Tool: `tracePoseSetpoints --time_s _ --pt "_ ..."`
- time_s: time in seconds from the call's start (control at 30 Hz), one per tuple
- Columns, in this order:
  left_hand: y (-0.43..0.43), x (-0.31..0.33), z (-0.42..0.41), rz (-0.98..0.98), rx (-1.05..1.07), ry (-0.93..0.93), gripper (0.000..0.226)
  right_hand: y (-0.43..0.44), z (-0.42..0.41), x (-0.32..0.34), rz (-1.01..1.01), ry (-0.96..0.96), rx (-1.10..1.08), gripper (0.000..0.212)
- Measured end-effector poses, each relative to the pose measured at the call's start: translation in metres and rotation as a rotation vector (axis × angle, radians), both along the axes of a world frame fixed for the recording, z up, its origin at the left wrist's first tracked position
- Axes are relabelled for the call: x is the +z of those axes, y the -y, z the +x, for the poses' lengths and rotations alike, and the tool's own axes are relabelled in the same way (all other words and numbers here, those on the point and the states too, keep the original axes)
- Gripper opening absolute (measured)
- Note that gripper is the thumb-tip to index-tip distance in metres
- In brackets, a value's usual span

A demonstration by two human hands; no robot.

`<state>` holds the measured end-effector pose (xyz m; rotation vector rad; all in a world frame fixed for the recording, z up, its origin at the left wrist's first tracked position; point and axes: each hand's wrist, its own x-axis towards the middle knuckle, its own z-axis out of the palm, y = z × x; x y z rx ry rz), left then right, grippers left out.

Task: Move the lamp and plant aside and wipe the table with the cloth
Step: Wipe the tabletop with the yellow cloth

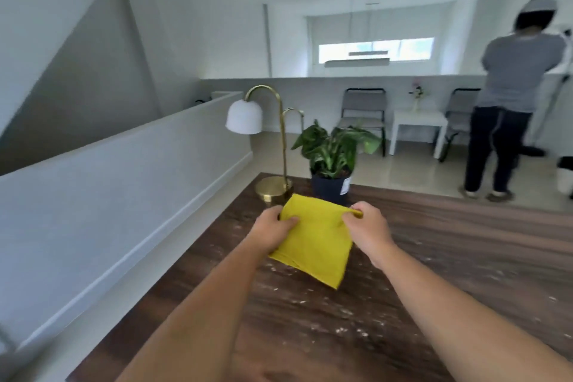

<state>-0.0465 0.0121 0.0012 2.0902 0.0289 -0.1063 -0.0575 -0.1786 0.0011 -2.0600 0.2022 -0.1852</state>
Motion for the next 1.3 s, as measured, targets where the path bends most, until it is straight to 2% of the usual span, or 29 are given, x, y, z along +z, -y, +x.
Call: tracePoseSetpoints --time_s 0.1,0.2,0.3,0.4,0.5,0.6,0.87,1.0,1.13,1.23,1.3 --pt "0.057 -0.016 0.019 -0.054 -0.120 -0.039 0.027 0.051 0.006 0.002 -0.021 -0.006 -0.175 0.012" --pt "0.093 -0.033 0.031 0.100 -0.224 -0.052 0.026 0.092 0.011 -0.008 -0.111 -0.092 -0.273 0.015" --pt "0.103 -0.049 0.045 0.254 -0.258 -0.033 0.029 0.115 0.011 -0.028 -0.439 -0.254 -0.344 0.034" --pt "0.094 -0.058 0.065 0.450 -0.246 0.084 0.036 0.102 0.016 -0.053 -0.703 -0.250 -0.211 0.057" --pt "0.079 -0.064 0.084 0.681 -0.261 0.113 0.057 0.067 0.019 -0.078 -0.776 -0.267 0.085 0.069" --pt "0.069 -0.069 0.097 0.792 -0.330 0.045 0.067 0.064 0.025 -0.095 -0.848 -0.304 0.123 0.072" --pt "0.049 -0.079 0.110 0.649 -0.345 0.114 0.050 0.120 0.100 -0.093 -0.798 -0.474 -0.175 0.082" --pt "0.043 -0.086 0.118 0.524 -0.338 0.100 0.046 0.062 0.112 -0.092 -0.819 -0.379 0.027 0.080" --pt "0.044 -0.084 0.120 0.441 -0.300 0.053 0.044 0.010 0.055 -0.095 -0.873 -0.195 0.300 0.077" --pt "0.047 -0.081 0.118 0.454 -0.311 0.024 0.046 0.027 0.004 -0.093 -0.889 -0.094 0.456 0.078" --pt "0.048 -0.081 0.116 0.459 -0.313 0.016 0.047 0.060 -0.010 -0.092 -0.868 -0.098 0.439 0.079"
